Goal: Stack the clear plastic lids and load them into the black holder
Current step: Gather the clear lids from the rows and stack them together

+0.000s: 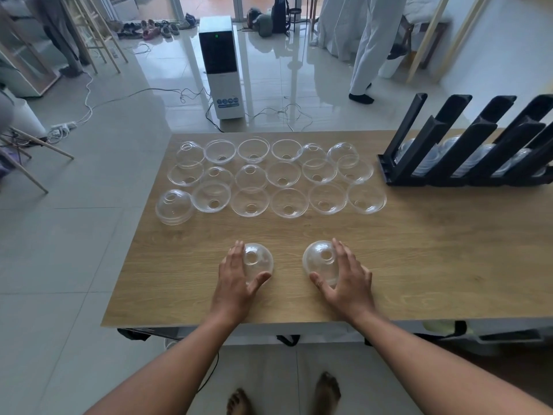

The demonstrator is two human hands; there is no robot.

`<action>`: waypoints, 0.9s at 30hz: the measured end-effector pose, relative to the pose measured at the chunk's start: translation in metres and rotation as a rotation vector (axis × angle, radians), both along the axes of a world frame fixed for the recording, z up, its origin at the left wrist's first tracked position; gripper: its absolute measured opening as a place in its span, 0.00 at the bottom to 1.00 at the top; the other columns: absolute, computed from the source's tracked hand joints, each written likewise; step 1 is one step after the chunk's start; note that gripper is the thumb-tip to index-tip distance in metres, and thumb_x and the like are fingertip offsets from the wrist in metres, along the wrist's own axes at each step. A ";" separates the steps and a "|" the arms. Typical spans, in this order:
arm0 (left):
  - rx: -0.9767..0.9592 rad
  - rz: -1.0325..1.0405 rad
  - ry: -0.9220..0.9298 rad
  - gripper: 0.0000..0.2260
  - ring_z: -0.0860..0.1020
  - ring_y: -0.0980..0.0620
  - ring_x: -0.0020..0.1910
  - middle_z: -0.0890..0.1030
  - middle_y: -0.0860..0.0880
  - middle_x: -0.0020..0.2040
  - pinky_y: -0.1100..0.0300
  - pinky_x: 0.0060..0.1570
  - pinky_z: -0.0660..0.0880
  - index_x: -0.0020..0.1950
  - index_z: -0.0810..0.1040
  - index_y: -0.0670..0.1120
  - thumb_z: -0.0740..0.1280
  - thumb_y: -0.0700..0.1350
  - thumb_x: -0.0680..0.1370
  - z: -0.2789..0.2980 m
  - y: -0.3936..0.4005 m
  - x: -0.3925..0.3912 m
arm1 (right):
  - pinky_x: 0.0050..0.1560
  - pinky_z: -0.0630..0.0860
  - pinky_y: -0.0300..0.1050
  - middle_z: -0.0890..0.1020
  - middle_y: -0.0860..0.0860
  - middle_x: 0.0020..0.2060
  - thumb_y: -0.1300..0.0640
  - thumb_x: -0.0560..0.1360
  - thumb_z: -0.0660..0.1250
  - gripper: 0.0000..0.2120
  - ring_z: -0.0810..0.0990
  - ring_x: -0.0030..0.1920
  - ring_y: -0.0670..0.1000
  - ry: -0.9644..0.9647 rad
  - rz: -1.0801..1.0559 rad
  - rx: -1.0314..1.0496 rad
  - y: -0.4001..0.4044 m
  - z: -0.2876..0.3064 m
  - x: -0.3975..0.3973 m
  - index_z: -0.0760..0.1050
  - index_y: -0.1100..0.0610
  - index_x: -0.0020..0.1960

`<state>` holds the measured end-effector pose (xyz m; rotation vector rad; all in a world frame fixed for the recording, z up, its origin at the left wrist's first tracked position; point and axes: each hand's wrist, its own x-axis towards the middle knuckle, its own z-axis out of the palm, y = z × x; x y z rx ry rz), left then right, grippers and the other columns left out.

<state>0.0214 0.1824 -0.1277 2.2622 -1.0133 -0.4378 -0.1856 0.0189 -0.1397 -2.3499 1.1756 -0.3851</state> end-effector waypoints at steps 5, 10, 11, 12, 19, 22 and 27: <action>0.021 -0.040 -0.010 0.47 0.53 0.48 0.81 0.55 0.46 0.82 0.54 0.75 0.53 0.83 0.50 0.45 0.59 0.70 0.73 -0.002 -0.002 0.001 | 0.72 0.58 0.56 0.60 0.49 0.81 0.32 0.76 0.64 0.44 0.62 0.79 0.52 0.049 0.005 0.015 -0.001 -0.003 0.003 0.47 0.47 0.83; 0.005 -0.030 -0.005 0.47 0.55 0.45 0.80 0.56 0.43 0.82 0.55 0.73 0.55 0.83 0.50 0.43 0.58 0.70 0.73 -0.001 -0.003 -0.001 | 0.72 0.58 0.55 0.59 0.48 0.81 0.31 0.75 0.64 0.45 0.61 0.79 0.51 0.075 0.008 0.021 -0.004 -0.001 0.004 0.47 0.46 0.83; 0.003 -0.031 -0.006 0.47 0.56 0.45 0.80 0.56 0.43 0.82 0.54 0.72 0.56 0.83 0.50 0.43 0.58 0.70 0.74 -0.001 -0.004 -0.001 | 0.72 0.58 0.55 0.60 0.48 0.81 0.30 0.75 0.64 0.45 0.61 0.79 0.51 0.074 0.007 0.024 -0.004 -0.001 0.004 0.48 0.46 0.83; 0.003 -0.034 -0.008 0.47 0.56 0.45 0.80 0.56 0.43 0.82 0.55 0.72 0.56 0.83 0.50 0.43 0.58 0.70 0.74 -0.001 -0.004 -0.002 | 0.72 0.58 0.55 0.60 0.48 0.81 0.30 0.75 0.64 0.45 0.61 0.79 0.51 0.074 0.006 0.025 -0.005 -0.001 0.003 0.48 0.46 0.83; 0.048 -0.049 -0.047 0.47 0.59 0.44 0.79 0.59 0.43 0.81 0.52 0.72 0.62 0.82 0.52 0.43 0.57 0.72 0.73 -0.003 -0.007 -0.003 | 0.70 0.61 0.56 0.63 0.48 0.79 0.28 0.73 0.62 0.45 0.65 0.77 0.52 0.077 0.016 0.022 -0.005 0.004 0.002 0.49 0.44 0.81; 0.050 -0.032 -0.085 0.44 0.65 0.46 0.75 0.65 0.44 0.77 0.50 0.68 0.69 0.80 0.56 0.44 0.61 0.71 0.74 0.000 -0.008 -0.001 | 0.68 0.62 0.55 0.65 0.48 0.77 0.28 0.72 0.62 0.44 0.66 0.75 0.51 0.081 0.015 0.019 -0.005 0.008 0.003 0.50 0.44 0.80; 0.041 0.010 -0.085 0.38 0.73 0.48 0.65 0.72 0.49 0.67 0.54 0.58 0.75 0.74 0.61 0.49 0.70 0.65 0.72 0.007 -0.016 -0.001 | 0.61 0.63 0.51 0.68 0.45 0.75 0.26 0.69 0.63 0.45 0.71 0.71 0.49 0.072 0.003 0.009 -0.006 0.017 0.003 0.50 0.41 0.80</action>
